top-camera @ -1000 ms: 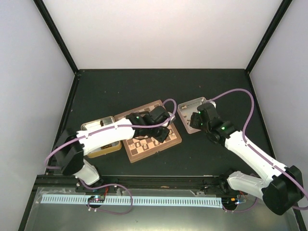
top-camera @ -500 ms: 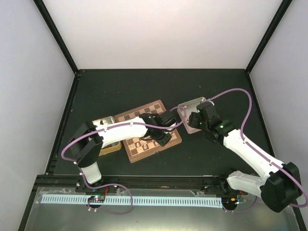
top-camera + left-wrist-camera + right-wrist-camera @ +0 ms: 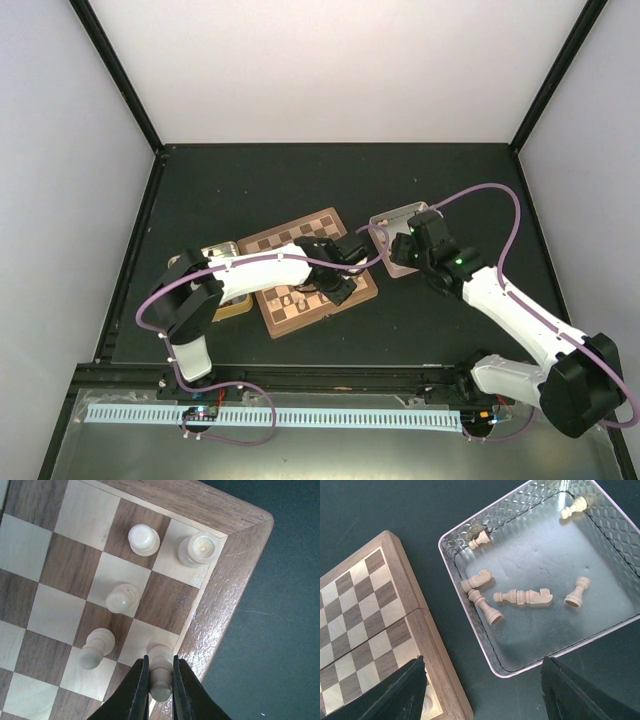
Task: Set up the chess pieces on the board
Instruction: Place the chess piece on the chessboard.
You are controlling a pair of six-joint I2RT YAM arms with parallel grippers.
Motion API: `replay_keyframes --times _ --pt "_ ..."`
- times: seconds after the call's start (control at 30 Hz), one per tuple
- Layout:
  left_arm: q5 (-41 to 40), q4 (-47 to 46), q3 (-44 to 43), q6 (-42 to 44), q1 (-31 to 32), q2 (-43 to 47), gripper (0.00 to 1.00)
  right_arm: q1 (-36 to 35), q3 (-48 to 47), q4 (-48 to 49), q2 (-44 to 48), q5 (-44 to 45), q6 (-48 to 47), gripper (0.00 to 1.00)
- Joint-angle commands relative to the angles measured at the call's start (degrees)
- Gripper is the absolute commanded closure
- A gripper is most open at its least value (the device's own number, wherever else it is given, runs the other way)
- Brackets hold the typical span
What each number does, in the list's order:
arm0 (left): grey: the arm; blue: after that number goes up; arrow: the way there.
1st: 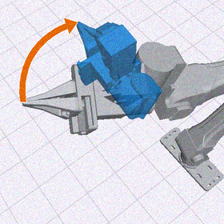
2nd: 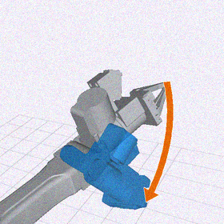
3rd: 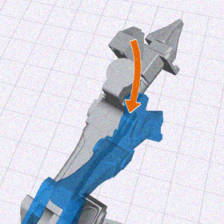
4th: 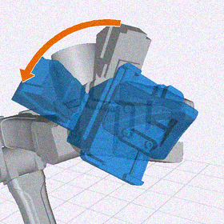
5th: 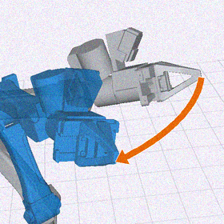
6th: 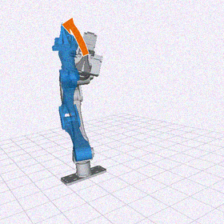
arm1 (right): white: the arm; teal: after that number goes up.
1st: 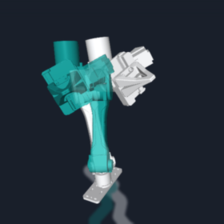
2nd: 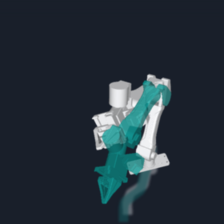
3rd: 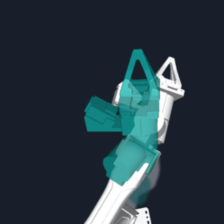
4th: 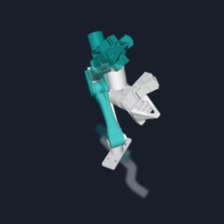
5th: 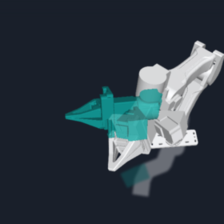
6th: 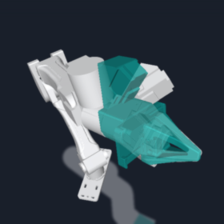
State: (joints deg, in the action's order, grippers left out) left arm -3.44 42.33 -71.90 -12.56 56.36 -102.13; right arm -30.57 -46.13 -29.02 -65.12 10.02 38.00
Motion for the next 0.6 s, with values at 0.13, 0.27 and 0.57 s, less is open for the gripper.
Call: replay_keyframes --times 0.13,0.27,0.57 --pt "-3.3 0.1 -3.1 0.9 -0.4 -1.1 0.89 0.6 0.1 1.4 -0.7 -0.8 -0.5 0.37" --pt "-2.8 0.2 -3.1 1.0 -0.5 -1.2 0.87 0.6 0.2 1.3 -0.9 -1.1 -0.5 0.37" --pt "-1.9 0.8 -3.3 0.9 -0.5 0.2 0.78 0.7 0.3 1.6 -0.8 -1.6 -0.6 0.37"
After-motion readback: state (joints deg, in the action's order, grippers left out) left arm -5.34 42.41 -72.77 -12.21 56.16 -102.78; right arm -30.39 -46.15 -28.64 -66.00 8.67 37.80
